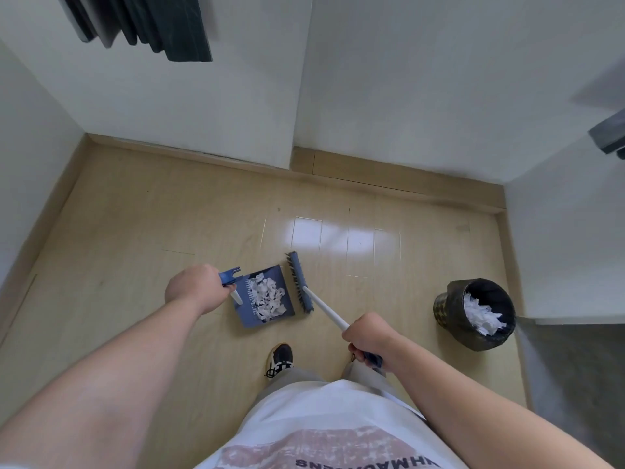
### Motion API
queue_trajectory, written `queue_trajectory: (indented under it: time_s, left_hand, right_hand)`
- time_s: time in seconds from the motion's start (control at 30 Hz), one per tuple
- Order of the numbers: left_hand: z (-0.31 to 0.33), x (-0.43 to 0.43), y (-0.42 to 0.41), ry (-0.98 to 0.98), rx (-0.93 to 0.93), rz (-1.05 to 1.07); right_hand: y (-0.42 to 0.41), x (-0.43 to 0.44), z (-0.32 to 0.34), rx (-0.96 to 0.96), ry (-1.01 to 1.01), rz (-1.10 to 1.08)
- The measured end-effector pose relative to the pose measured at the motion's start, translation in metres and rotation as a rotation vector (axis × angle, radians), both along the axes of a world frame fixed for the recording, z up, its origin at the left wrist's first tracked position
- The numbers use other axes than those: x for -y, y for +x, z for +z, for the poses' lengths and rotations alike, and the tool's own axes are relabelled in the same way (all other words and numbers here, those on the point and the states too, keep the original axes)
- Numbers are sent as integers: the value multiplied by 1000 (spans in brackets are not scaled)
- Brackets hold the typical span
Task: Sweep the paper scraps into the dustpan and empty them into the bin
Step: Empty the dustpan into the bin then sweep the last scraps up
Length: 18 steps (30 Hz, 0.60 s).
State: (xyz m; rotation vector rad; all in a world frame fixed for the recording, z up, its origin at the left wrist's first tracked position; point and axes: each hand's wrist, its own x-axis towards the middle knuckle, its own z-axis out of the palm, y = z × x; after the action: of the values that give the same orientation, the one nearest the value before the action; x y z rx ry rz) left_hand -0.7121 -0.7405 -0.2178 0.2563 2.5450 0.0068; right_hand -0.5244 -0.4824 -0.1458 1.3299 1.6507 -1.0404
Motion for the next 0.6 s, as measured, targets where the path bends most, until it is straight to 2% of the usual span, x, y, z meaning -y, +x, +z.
queue_trajectory:
  time_s: [0.23, 0.6]
  left_hand:
    - [2, 5, 7, 42, 0, 50]
    - [40, -48, 18, 99, -69, 114]
  right_hand:
    - [10, -9, -6, -28, 9, -92]
    - [4, -33, 16, -234, -125, -454]
